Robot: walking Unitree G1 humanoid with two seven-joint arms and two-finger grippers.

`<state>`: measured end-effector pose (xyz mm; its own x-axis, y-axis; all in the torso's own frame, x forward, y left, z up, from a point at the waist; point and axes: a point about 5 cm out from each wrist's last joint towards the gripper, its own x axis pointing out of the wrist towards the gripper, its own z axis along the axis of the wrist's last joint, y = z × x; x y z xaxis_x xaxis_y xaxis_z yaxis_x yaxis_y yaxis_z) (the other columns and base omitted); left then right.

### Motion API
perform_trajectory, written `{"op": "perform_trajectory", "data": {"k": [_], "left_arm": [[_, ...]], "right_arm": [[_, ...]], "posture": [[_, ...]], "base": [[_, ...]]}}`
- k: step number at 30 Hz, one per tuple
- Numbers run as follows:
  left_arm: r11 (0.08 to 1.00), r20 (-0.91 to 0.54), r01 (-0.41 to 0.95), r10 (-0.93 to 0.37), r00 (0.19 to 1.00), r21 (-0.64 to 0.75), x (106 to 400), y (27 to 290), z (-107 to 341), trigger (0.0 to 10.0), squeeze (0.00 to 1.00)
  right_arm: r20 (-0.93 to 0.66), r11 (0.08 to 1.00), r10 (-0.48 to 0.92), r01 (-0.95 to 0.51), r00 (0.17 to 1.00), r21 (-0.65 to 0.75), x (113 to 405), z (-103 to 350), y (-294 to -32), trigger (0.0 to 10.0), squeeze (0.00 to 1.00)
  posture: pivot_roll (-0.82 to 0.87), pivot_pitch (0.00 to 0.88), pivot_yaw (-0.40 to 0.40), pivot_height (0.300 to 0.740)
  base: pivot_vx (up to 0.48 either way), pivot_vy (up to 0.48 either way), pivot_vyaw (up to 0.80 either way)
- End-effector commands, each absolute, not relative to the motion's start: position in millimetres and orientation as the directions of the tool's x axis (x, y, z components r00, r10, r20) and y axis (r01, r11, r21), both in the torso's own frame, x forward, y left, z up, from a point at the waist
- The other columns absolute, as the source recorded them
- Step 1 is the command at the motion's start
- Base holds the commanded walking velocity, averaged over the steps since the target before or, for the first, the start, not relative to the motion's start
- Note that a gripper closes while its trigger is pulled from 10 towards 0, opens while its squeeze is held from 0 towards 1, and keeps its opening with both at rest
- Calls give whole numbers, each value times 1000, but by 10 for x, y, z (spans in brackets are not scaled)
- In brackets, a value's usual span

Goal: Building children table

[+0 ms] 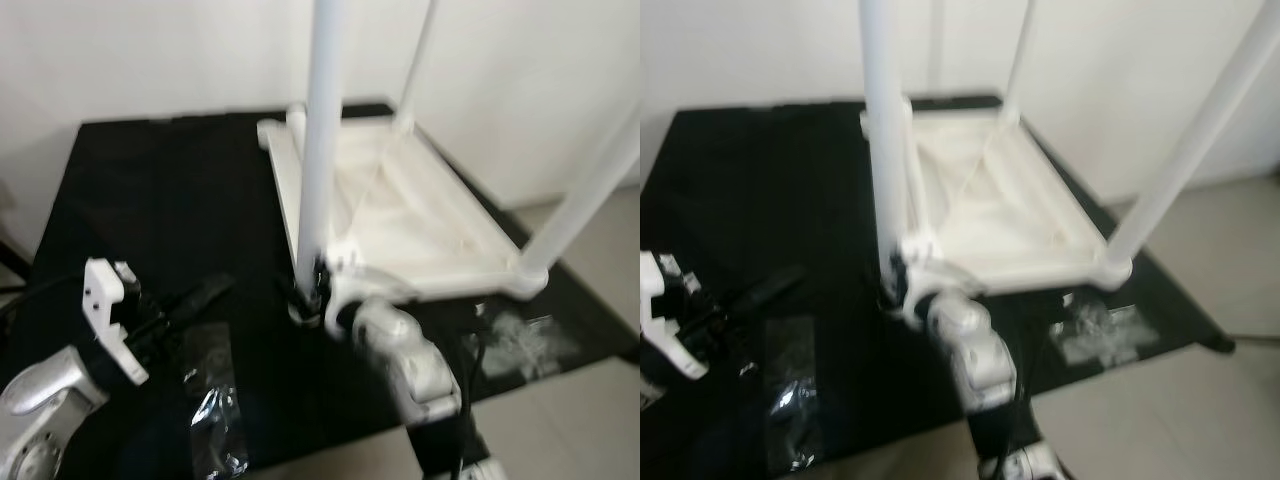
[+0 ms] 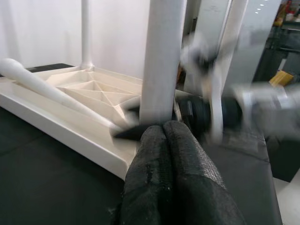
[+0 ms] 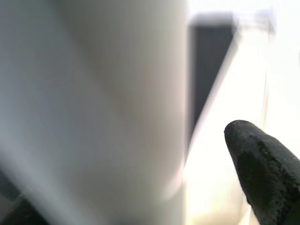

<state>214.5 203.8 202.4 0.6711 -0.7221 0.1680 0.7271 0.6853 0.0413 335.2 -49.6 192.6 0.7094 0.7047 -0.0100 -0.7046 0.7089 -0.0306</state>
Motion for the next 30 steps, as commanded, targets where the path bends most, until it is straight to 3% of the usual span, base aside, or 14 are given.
{"op": "perform_trajectory", "data": {"k": [1,2,5,12,13,14,15,16,17,18,24,30], "left_arm": [[680,172,733,-727,665,40,2127,2017,2024,10000,0],[680,173,732,-727,665,39,2123,2013,2025,10000,0],[679,174,733,-727,665,38,2111,2005,2031,10000,0],[679,175,733,-726,665,35,2099,2004,2038,10000,0],[679,174,733,-726,665,34,2099,2004,2039,10000,0],[679,174,733,-726,665,34,2099,2004,2039,10000,0],[680,174,733,-726,665,34,2097,2003,2041,10000,0],[680,174,733,-726,665,34,2097,2003,2041,10000,0],[680,174,732,-726,666,34,2097,2003,2043,10000,0],[681,173,732,-725,666,34,2095,2002,2043,10000,0],[680,173,732,-725,666,30,2089,2003,2045,10000,0],[680,172,733,-726,666,30,2094,2007,2048,10000,0]], "right_arm": [[2,663,748,-747,664,-48,3362,1921,-517,10000,78],[-25,632,771,-769,636,-89,3433,1924,-589,10000,0],[-54,586,799,-796,599,-150,3587,1974,-759,10000,0],[-5,545,837,-833,548,-101,3722,2139,-839,10000,0],[10,518,855,-852,519,-80,3742,2163,-842,8431,0],[10,518,855,-852,519,-80,3742,2163,-842,8431,0],[18,484,875,-872,484,-72,3753,2169,-842,3922,0],[18,484,875,-872,484,-72,3753,2169,-842,3922,0],[20,456,890,-887,456,-69,3756,2163,-841,588,0],[17,420,907,-905,420,-63,3751,2140,-836,0,0],[33,353,935,-936,352,-14,3712,2075,-820,0,0],[49,368,928,-929,370,37,3622,1972,-850,0,0]], "posture": [[100,89,-90,740],[102,90,-90,740],[109,96,-89,740],[110,107,-87,740],[110,107,-87,740],[110,107,-87,740],[114,112,-86,740],[114,112,-86,740],[114,112,-86,740],[106,114,-89,740],[92,117,-84,740],[83,120,-80,740]], "base": [[0,0,0],[0,0,0],[0,0,0],[0,0,0],[0,0,0],[0,0,0],[0,0,0],[0,0,0],[0,0,0],[0,0,0],[0,0,0],[0,0,0]]}}
